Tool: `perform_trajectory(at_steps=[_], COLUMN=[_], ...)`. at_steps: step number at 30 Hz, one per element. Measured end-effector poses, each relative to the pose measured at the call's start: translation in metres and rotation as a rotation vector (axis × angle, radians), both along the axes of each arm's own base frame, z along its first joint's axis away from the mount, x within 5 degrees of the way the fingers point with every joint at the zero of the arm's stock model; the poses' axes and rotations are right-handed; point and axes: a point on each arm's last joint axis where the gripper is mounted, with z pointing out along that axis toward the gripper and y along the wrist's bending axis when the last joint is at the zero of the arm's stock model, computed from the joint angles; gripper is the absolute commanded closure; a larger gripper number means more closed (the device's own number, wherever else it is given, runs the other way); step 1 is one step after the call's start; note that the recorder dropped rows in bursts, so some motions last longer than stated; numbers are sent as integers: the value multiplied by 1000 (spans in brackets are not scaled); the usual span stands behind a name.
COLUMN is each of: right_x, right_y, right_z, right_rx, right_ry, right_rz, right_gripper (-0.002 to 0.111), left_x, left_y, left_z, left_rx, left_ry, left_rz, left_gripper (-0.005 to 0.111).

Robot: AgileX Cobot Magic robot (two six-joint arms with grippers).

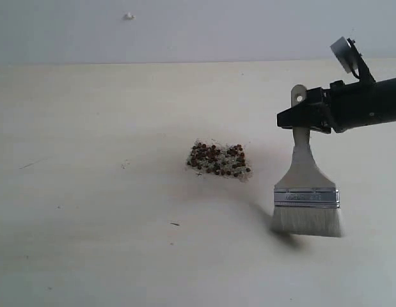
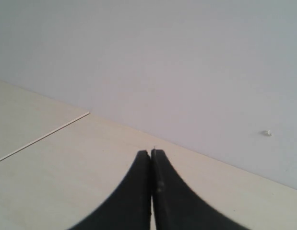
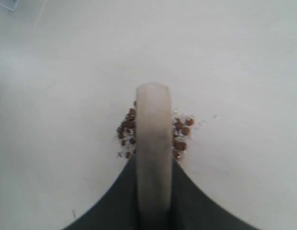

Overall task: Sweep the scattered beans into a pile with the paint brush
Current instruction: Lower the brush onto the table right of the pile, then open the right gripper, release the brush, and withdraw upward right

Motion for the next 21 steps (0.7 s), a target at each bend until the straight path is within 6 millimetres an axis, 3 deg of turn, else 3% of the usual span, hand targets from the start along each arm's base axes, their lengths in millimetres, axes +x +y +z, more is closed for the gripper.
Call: perform_trajectory(at_steps=[10, 21], right_x=[7, 16], right_y=[-6, -14], right_z=[-9, -14], right_rx=[-59, -162], right_ry=[4, -86], right_rz=[-95, -156], right_gripper=[106, 71], left_x=[0, 0], left_y=[0, 0], left_z=[0, 0], left_rx=[0, 0], left_ry=[0, 0], left_rz=[0, 0], left_gripper=[107, 107])
